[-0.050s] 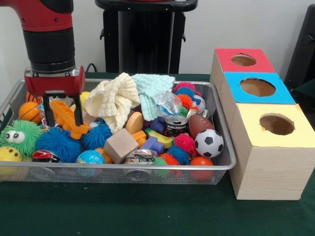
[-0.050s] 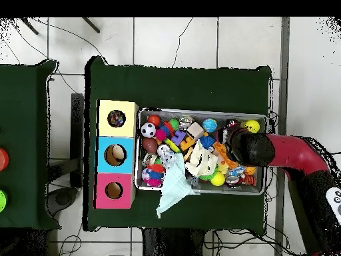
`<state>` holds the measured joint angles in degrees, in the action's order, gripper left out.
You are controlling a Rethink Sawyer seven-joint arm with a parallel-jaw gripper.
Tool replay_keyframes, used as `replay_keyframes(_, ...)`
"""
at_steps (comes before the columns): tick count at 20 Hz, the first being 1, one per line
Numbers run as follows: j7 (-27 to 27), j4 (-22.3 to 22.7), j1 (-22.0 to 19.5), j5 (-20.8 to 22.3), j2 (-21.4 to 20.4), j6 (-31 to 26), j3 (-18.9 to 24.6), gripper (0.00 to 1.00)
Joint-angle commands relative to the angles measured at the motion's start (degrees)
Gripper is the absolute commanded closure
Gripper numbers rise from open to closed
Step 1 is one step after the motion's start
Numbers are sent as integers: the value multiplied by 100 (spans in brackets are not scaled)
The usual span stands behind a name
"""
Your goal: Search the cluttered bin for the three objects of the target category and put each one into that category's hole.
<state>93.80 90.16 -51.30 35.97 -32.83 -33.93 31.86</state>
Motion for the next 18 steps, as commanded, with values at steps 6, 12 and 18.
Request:
replay_keyframes(6,-1920,160,-272,380,379,-436,762,0)
replay_keyframes(12,-2235,154,-456,485,553,-501,1027,0)
replay_keyframes(18,-2459,282,-599,347,268,-937,1332,0)
